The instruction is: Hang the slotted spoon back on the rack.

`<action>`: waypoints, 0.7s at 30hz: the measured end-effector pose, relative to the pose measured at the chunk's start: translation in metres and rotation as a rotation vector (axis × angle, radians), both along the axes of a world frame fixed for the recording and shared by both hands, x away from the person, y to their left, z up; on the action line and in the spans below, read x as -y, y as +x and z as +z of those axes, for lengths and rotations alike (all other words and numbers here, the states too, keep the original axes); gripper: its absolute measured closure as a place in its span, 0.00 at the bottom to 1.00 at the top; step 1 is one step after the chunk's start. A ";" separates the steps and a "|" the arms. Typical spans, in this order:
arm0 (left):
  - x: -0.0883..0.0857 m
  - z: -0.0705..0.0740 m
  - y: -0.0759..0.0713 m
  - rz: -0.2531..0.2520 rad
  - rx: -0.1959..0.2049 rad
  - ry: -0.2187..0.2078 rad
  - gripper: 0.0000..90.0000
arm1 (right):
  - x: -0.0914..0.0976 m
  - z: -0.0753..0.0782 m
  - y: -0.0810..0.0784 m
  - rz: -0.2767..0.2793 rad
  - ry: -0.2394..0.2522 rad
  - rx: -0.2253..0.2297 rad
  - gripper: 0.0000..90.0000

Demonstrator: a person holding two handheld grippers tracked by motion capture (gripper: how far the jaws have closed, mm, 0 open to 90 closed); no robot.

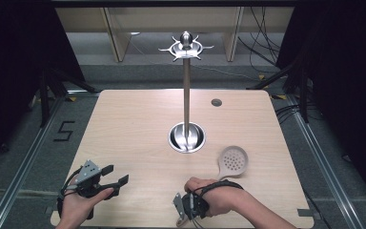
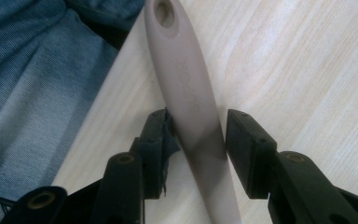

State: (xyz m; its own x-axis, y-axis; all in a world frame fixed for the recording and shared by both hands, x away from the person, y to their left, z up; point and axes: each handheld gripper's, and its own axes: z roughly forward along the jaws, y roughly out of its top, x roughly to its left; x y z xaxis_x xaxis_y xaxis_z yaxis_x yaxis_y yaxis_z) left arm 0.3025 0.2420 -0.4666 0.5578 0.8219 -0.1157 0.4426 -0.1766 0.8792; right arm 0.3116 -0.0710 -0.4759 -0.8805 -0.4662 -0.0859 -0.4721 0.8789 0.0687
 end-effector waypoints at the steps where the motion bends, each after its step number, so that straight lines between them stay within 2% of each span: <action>1: 0.000 0.000 0.000 0.000 0.000 0.000 0.31 | -0.001 0.000 0.000 -0.003 -0.010 0.003 0.67; 2: -0.001 0.000 0.000 -0.002 0.003 0.003 0.31 | -0.001 -0.001 0.000 -0.001 0.006 -0.004 0.67; 3: -0.001 0.000 -0.001 -0.007 0.005 0.005 0.31 | -0.002 -0.001 0.000 0.003 -0.005 -0.001 0.67; 4: -0.001 0.000 -0.002 0.006 -0.007 -0.013 0.31 | -0.002 -0.001 0.000 0.003 -0.005 -0.001 0.67; 5: -0.005 0.001 0.001 -0.028 0.035 0.034 0.31 | -0.001 -0.001 0.000 0.002 0.003 -0.002 0.67; 6: -0.005 0.001 0.001 -0.028 0.035 0.034 0.31 | 0.000 0.000 0.000 -0.022 -0.002 -0.007 0.67; 7: -0.003 0.001 -0.001 -0.010 0.017 0.010 0.31 | 0.002 0.000 0.001 -0.026 0.004 -0.005 0.66; 9: -0.003 0.001 -0.001 -0.010 0.023 0.010 0.31 | 0.003 0.001 0.002 -0.017 -0.003 -0.005 0.66; 10: -0.001 0.000 -0.001 -0.002 0.006 0.001 0.31 | 0.007 0.002 0.006 -0.035 0.000 0.002 0.65; 11: -0.003 0.001 0.001 -0.028 0.025 0.031 0.31 | 0.009 0.002 0.009 -0.027 0.007 0.006 0.64; 12: 0.000 0.000 -0.001 -0.003 0.002 -0.001 0.31 | 0.010 0.002 0.011 -0.025 0.010 0.008 0.64; 13: 0.000 0.000 -0.001 -0.003 0.002 -0.001 0.31 | 0.013 0.002 0.012 -0.047 0.005 0.008 0.64; 15: 0.000 0.000 -0.001 0.005 -0.007 -0.001 0.31 | 0.015 0.002 0.015 -0.049 -0.002 0.010 0.63; 16: 0.000 0.000 -0.001 0.006 -0.007 -0.002 0.31 | 0.018 0.002 0.021 -0.045 0.009 0.009 0.62; 17: 0.000 0.000 -0.001 0.006 -0.007 -0.002 0.30 | 0.020 0.002 0.022 -0.077 0.009 0.001 0.61; 18: -0.003 0.001 0.001 -0.025 0.032 0.037 0.31 | 0.021 0.002 0.024 -0.095 0.009 -0.004 0.61; 20: -0.003 0.001 0.001 -0.026 0.033 0.035 0.31 | 0.023 0.001 0.027 -0.091 -0.004 0.001 0.61; 21: -0.001 0.000 -0.001 0.001 -0.002 -0.004 0.31 | 0.024 0.000 0.028 -0.097 -0.011 0.008 0.61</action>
